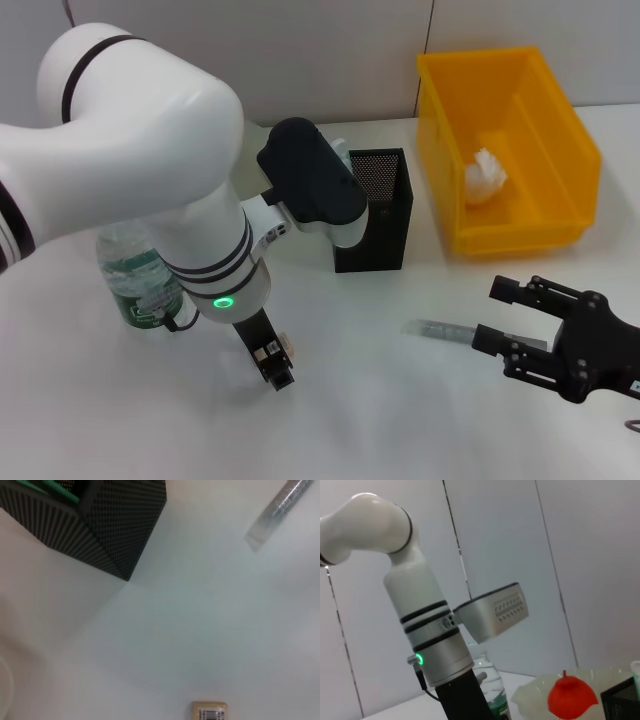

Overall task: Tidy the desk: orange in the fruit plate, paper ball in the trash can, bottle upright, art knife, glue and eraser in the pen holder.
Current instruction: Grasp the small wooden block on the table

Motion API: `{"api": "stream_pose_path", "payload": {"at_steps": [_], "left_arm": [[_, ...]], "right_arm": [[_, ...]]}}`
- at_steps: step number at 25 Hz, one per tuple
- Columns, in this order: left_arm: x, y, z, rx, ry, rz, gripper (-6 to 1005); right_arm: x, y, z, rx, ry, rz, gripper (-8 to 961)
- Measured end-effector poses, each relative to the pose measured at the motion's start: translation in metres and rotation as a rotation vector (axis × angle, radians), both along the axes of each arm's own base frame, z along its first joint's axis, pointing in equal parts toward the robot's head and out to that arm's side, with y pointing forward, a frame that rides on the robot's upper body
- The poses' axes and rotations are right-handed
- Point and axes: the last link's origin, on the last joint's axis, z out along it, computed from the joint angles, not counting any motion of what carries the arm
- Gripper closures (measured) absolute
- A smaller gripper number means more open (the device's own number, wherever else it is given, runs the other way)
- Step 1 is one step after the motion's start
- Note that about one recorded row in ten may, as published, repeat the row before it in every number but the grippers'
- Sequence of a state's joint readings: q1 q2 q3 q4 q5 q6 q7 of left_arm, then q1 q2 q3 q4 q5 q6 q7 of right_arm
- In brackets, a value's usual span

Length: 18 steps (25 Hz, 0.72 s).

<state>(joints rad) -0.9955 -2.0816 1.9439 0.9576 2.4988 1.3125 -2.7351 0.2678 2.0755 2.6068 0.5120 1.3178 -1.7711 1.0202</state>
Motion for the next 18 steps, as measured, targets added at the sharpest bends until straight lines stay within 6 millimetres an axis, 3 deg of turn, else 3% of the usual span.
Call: {"api": "stream_pose_path", "payload": {"at_steps": [18], "left_arm": [[-0.0042,0.0041,0.0005,0.008,0.0,0.0,433]], "right_arm": [[-0.0011,0.0017,-0.0014,-0.006,0.002,-0.002,261]]}}
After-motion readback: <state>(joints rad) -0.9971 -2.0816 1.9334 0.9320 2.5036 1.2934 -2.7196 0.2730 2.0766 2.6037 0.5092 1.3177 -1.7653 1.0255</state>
